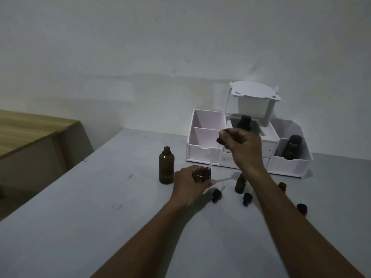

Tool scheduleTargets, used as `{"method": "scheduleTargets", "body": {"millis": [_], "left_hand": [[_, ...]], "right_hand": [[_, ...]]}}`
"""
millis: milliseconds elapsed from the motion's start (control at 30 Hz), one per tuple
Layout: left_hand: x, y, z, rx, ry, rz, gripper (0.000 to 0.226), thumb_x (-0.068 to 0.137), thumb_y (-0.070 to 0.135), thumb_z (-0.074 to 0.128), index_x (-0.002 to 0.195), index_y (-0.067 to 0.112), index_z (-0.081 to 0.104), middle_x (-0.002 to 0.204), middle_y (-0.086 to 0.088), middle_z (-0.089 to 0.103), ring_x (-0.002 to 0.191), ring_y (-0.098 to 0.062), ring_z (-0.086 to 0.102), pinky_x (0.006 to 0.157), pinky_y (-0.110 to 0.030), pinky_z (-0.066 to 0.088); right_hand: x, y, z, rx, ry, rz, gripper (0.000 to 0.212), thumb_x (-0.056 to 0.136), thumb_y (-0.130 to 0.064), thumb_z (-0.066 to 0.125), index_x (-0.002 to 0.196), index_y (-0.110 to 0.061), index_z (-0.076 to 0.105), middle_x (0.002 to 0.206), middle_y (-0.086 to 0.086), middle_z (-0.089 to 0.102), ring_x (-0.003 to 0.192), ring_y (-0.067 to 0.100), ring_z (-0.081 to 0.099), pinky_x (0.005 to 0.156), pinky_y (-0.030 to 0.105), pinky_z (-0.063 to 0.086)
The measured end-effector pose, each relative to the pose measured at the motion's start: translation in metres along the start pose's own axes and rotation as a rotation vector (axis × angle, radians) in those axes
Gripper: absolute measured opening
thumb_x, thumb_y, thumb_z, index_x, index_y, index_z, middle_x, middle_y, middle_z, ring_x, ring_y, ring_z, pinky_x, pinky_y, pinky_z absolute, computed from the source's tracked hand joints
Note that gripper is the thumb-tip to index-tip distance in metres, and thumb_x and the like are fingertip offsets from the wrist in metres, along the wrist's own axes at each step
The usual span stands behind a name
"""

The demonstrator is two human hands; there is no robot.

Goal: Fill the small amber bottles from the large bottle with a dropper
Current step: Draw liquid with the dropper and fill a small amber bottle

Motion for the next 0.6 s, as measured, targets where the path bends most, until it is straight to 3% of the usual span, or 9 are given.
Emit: {"method": "scheduleTargets", "body": {"millis": [100, 200, 367, 600], "left_hand": [[-0.0019, 0.0018, 0.0002, 0.039, -0.014, 0.037, 0.023, 0.083, 0.023, 0.083, 0.103, 0.024, 0.071, 0.1, 0.01, 0.069, 0.092, -0.007, 0.064, 0.074, -0.012, 0.046], [-0.0034, 0.0026, -0.0009, 0.075, -0.002, 0.065, 0.029, 0.088, 0.019, 0.077, 0.117, 0.017, 0.071, 0.109, 0.006, 0.069, 0.096, -0.007, 0.061, 0.071, -0.006, 0.039], [-0.0032, 0.0035, -0.0016, 0.093, 0.0, 0.073, 0.032, 0.09, 0.016, 0.074, 0.122, 0.014, 0.07, 0.119, 0.002, 0.071, 0.099, -0.008, 0.061, 0.091, -0.02, 0.046], [-0.0034, 0.0037, -0.0014, 0.123, 0.01, 0.078, 0.033, 0.091, 0.017, 0.074, 0.123, 0.013, 0.07, 0.122, -0.002, 0.071, 0.102, -0.009, 0.061, 0.105, -0.029, 0.046]], "right_hand": [[-0.0008, 0.0, 0.0018, -0.011, -0.007, -0.007, 0.012, 0.089, -0.028, 0.07, 0.098, -0.02, 0.075, 0.081, -0.008, 0.076, 0.076, 0.001, 0.072, 0.075, 0.019, 0.056], [-0.003, -0.0026, 0.0023, -0.011, -0.001, -0.032, 0.008, 0.088, -0.026, 0.072, 0.094, -0.022, 0.076, 0.077, -0.009, 0.075, 0.072, -0.001, 0.072, 0.069, 0.01, 0.053], [-0.0051, -0.0073, 0.0038, -0.034, 0.006, -0.067, 0.005, 0.087, -0.025, 0.073, 0.089, -0.029, 0.076, 0.074, -0.011, 0.075, 0.071, -0.001, 0.071, 0.073, 0.015, 0.053], [-0.0065, -0.0085, 0.0038, -0.052, 0.027, -0.107, 0.013, 0.087, -0.022, 0.074, 0.08, -0.033, 0.074, 0.071, -0.016, 0.072, 0.071, -0.003, 0.07, 0.072, 0.008, 0.049]]}}
Point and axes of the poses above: each hand's wrist, its own x-axis towards the middle knuckle, its own z-axis out of the palm, y = z × x, the point moved 1 cm from there along x, towards the middle knuckle
